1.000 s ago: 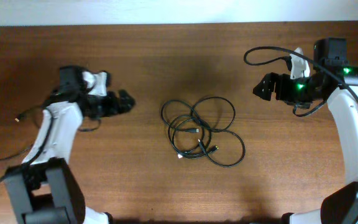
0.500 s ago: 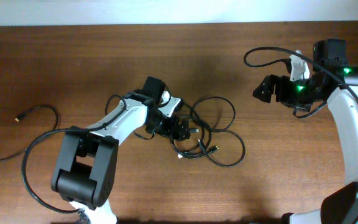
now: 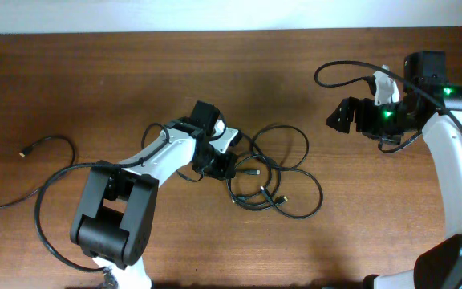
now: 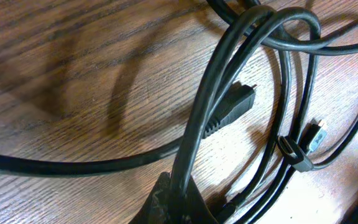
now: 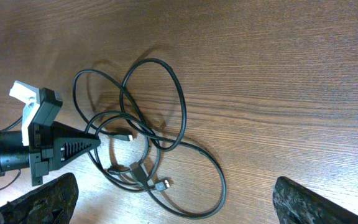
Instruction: Untangle cables
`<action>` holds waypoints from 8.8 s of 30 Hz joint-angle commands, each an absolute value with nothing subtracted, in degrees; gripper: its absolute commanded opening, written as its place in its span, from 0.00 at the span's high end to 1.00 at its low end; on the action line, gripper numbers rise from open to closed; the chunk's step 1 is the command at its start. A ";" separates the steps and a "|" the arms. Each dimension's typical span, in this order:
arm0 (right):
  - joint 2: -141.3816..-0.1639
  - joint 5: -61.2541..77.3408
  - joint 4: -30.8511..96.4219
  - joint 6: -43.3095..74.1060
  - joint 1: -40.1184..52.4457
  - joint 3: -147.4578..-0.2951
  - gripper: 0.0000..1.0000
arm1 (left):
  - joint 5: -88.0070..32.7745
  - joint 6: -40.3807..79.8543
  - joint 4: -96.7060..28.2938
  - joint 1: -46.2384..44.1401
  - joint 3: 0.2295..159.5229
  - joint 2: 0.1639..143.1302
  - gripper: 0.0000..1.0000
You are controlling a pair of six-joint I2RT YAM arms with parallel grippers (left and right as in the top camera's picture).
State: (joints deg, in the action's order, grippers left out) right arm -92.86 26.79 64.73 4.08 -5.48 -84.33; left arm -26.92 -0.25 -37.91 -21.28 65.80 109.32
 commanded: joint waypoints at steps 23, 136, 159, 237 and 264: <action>-92.64 26.28 65.21 3.46 -5.26 -84.16 0.01 | -49.36 -4.40 -47.53 -17.69 83.31 94.96 1.00; -93.32 35.31 61.71 -16.40 4.84 -84.16 0.01 | 19.25 -10.02 -55.92 -7.44 109.12 68.60 1.00; -93.32 35.31 61.65 -16.40 4.84 -84.16 0.01 | 36.84 -8.60 -69.84 -7.49 108.88 84.84 1.00; -107.77 36.42 49.82 -4.43 19.49 -84.16 0.01 | -27.09 54.52 -46.52 7.88 142.23 103.90 1.00; -118.26 30.11 26.76 29.26 29.74 -84.16 0.68 | -27.97 75.46 -62.52 0.54 142.23 103.81 1.00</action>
